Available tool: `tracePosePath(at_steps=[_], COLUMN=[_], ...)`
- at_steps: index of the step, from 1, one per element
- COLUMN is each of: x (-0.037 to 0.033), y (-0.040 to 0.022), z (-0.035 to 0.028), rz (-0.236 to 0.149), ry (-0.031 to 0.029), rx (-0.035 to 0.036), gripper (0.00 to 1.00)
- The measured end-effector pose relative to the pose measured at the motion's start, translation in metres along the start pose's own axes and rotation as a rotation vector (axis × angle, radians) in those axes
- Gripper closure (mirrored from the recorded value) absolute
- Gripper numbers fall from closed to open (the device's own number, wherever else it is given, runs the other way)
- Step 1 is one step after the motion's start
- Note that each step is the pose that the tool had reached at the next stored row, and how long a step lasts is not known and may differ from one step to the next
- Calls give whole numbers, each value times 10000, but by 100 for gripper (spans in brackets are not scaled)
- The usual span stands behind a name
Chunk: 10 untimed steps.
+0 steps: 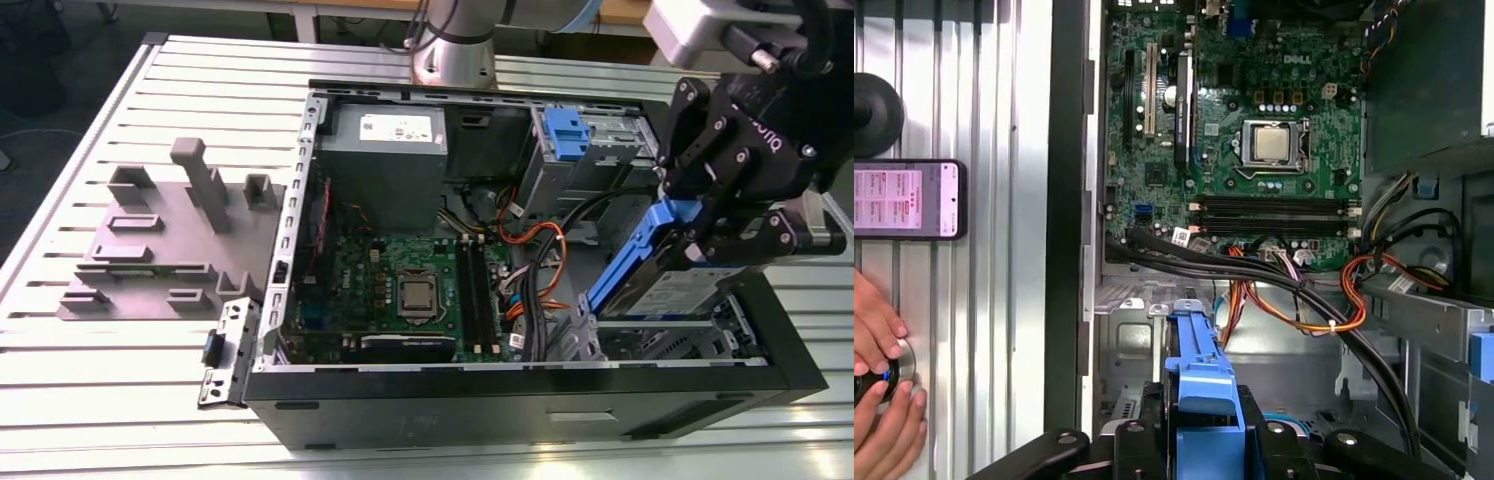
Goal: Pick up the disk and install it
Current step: 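Insert the disk into the insertion slot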
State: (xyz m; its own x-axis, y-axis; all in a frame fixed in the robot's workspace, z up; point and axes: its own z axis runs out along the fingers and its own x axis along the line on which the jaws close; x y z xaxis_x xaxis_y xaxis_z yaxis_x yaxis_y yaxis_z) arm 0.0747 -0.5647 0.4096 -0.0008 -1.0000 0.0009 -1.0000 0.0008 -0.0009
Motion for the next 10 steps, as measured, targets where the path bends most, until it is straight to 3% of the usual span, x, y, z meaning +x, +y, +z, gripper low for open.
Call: tracePosePath(at_steps=[10], x=[10], y=[-1], z=[166], rz=[13], ry=[0], rx=[0], gripper=[63])
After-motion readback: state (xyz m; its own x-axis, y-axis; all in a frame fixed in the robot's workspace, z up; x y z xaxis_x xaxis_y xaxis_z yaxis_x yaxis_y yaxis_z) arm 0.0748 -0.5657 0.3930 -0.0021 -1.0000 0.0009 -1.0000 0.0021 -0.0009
